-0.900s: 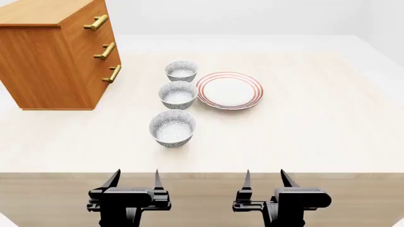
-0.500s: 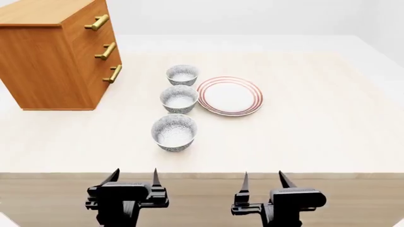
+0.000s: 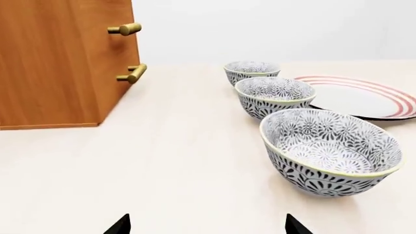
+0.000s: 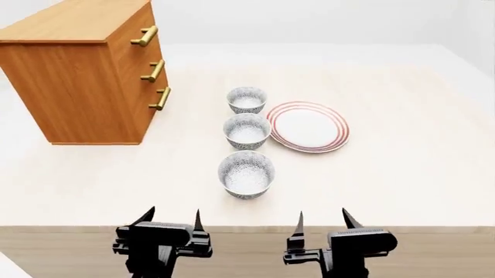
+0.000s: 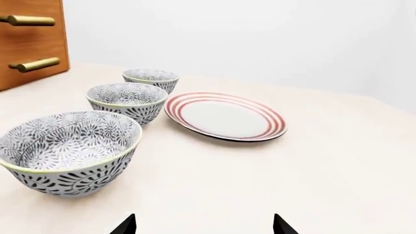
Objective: Stack the bowl in the middle on the bowl at the back.
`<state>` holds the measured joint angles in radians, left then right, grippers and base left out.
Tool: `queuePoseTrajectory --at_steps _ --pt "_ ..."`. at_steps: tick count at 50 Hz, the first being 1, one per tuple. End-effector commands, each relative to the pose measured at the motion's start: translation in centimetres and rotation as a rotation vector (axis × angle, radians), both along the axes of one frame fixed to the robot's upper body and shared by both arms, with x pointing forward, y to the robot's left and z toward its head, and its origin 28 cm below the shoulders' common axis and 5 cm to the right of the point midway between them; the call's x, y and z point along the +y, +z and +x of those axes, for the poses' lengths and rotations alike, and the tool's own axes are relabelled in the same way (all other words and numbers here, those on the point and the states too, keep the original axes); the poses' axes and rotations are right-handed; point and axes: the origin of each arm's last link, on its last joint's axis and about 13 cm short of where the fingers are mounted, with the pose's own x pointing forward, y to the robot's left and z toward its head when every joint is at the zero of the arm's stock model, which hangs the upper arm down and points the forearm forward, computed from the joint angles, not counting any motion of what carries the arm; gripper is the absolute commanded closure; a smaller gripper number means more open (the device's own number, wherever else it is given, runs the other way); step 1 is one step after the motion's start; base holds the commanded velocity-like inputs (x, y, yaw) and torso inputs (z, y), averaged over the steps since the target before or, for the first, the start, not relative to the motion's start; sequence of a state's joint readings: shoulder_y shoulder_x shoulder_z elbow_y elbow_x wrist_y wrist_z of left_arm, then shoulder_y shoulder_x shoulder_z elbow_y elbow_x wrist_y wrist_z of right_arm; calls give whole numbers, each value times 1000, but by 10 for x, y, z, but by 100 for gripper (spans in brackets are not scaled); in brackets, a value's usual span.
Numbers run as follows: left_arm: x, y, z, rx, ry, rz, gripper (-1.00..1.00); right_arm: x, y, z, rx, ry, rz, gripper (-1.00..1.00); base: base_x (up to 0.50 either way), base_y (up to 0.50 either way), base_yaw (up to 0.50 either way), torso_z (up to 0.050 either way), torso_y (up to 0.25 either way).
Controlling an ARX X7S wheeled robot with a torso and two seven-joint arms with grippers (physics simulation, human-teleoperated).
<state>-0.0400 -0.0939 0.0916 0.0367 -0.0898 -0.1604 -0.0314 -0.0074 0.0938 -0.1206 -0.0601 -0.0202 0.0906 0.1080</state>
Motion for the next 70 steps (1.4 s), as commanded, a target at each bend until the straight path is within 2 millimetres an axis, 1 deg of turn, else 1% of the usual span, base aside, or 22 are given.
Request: queuePoseTrajectory --at_steps 1,6,11,14,16,18,23,26,29,31,34,38,45,56,60,64,70 --pt "0 7 9 -2 -56 -4 -100 -4 5 5 27 -3 -14 -100 0 0 0 50 0" --pt "1 23 23 -13 -66 2 -100 -8 17 17 52 22 7 -100 0 0 0 50 0" --pt "-1 51 44 -40 -73 15 -100 -13 38 27 45 34 -6 -100 0 0 0 50 0" --pt "-4 69 62 -43 -75 13 -100 -17 54 33 29 33 -20 -100 0 0 0 50 0" --pt "-5 78 70 -62 -71 27 -100 -19 62 37 21 34 -24 -100 0 0 0 50 0" --pt "-7 88 80 -42 -71 22 -100 -21 70 42 23 42 -14 -100 0 0 0 35 0" --pt "-11 104 94 -23 -83 16 -100 -22 83 52 8 51 -22 -100 62 0 0 0 0" --pt "-13 110 97 -25 -92 25 -100 -24 90 57 1 58 -18 -100 372 0 0 0 0" --pt "-14 112 100 -12 -97 30 -100 -26 96 59 -6 60 -19 -100 500 0 0 0 0" --pt "-15 108 102 0 -98 40 -100 -27 98 58 -13 59 -25 -100 500 0 0 0 0" --pt "-15 104 104 20 -103 44 -100 -28 97 55 -17 58 -23 -100 500 0 0 0 0" --pt "-15 103 109 46 -110 40 -100 -30 94 54 -12 55 -20 -100 500 0 0 0 0" --pt "-15 105 114 65 -113 36 -100 -30 98 53 -26 50 -42 -100 500 0 0 0 0" --pt "-18 103 123 129 -133 40 -100 -30 99 50 -38 47 -52 -100 487 0 0 0 0" --pt "-19 104 123 146 -144 33 -100 -29 97 48 -35 51 -58 -100 0 0 0 0 0" --pt "-22 106 120 182 -181 74 -100 -29 98 47 -33 54 -69 -100 0 0 0 0 0" --pt "-25 109 117 322 -232 66 -100 -28 95 47 -24 63 -89 -100 0 0 0 0 0"
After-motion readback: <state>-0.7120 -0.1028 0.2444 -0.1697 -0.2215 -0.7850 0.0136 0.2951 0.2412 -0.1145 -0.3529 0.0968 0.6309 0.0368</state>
